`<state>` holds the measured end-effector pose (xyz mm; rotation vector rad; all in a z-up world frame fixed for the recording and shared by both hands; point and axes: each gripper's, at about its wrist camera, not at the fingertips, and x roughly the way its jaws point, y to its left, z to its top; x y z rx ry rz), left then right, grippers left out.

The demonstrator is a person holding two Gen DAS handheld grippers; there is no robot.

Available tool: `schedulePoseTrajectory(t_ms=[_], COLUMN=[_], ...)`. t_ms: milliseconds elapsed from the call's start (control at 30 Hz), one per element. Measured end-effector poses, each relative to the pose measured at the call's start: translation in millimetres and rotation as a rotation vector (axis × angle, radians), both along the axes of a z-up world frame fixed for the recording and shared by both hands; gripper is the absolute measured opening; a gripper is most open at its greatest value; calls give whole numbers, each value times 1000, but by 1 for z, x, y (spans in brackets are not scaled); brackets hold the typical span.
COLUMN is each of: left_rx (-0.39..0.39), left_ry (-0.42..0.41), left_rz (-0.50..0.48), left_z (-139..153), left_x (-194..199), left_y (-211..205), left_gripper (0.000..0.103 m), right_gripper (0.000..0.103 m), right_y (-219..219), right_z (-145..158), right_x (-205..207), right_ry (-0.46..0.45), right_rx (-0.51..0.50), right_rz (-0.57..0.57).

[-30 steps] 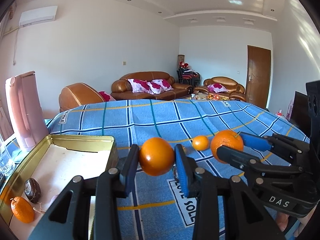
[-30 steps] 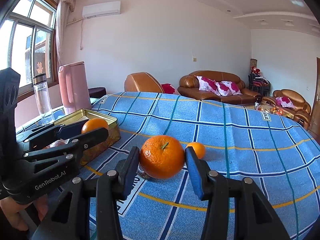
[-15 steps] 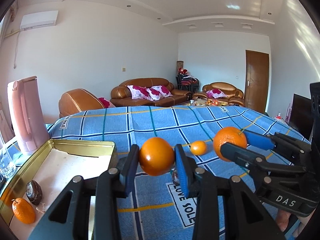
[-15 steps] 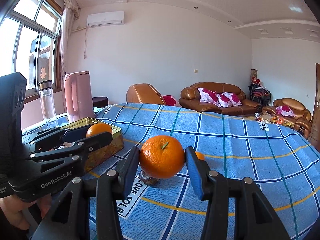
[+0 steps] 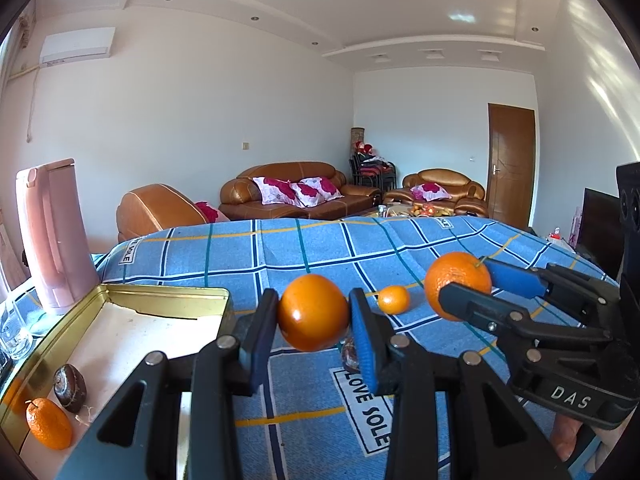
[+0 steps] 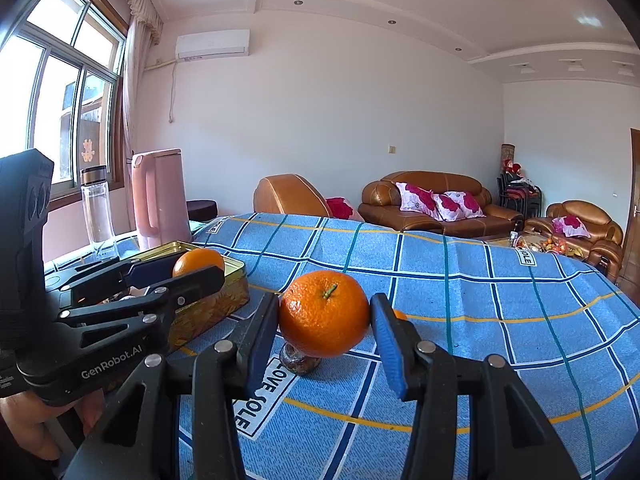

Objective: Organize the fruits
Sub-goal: 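Lift and carry the orange and large mandarin over the tin tray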

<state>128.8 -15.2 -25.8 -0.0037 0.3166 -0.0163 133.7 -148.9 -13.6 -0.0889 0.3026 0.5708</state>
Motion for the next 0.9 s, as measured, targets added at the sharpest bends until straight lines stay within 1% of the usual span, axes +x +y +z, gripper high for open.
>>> schedulePoseTrajectory(t_ms=[600, 900], left_rx=[-7, -16], left_ry=[-4, -3], left_rz=[7, 14], left_z=[0, 1], left_x=[-7, -19], left_y=[1, 11], left_gripper=[38, 38], right_gripper=[49, 49], right_y=[9, 21], right_z=[0, 0], right_x=[1, -10], right_ry=[2, 4], right_rx=[-37, -58], right_rz=[18, 48])
